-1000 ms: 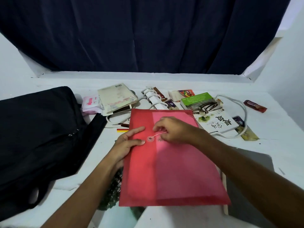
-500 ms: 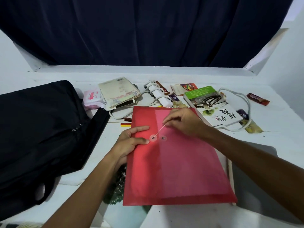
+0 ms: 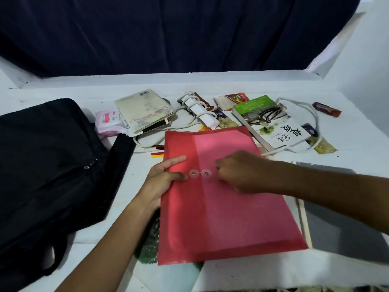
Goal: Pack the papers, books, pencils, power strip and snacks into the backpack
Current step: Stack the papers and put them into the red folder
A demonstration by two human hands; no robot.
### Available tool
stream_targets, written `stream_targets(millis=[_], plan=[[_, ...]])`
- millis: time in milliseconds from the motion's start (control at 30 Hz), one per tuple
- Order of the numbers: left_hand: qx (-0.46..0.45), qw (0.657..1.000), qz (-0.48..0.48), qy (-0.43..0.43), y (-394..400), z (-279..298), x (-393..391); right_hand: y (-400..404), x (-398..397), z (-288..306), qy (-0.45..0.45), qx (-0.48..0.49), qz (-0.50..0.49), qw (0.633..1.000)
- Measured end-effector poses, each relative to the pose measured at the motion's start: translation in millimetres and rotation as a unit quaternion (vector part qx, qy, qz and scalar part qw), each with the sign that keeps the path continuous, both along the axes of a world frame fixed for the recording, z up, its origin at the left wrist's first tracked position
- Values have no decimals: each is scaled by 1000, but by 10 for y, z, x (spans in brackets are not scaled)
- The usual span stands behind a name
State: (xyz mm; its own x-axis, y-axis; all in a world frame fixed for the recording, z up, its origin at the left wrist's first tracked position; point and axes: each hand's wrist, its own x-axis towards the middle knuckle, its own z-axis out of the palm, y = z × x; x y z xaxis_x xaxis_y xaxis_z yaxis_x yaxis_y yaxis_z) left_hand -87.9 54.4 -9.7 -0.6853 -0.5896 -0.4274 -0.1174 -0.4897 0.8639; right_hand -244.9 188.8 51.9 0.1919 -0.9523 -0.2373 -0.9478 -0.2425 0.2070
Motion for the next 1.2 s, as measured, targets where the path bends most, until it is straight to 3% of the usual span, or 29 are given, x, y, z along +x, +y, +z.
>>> stream_targets(millis=[167,500,667,800,967,1200], plan=[[-6,1000,-6,-14,-77,20,2,53,301,219,-13,60,-71,996],[-19,1000,-6,-10,-198,45,77,-99,571,239,-68,59,-41,995],[-30,999,-18,-7,-159,95,43,-469,556,157,-166,41,-6,985],[53,998,37,21,-146,159,38,-800,478,65,-270,38,-3,962],[77,996,-32,36,-212,133,135,-969,307,1,-362,-8,-57,931],[79,993,-68,51,-159,136,195,-1009,110,-125,-378,-20,-122,918]])
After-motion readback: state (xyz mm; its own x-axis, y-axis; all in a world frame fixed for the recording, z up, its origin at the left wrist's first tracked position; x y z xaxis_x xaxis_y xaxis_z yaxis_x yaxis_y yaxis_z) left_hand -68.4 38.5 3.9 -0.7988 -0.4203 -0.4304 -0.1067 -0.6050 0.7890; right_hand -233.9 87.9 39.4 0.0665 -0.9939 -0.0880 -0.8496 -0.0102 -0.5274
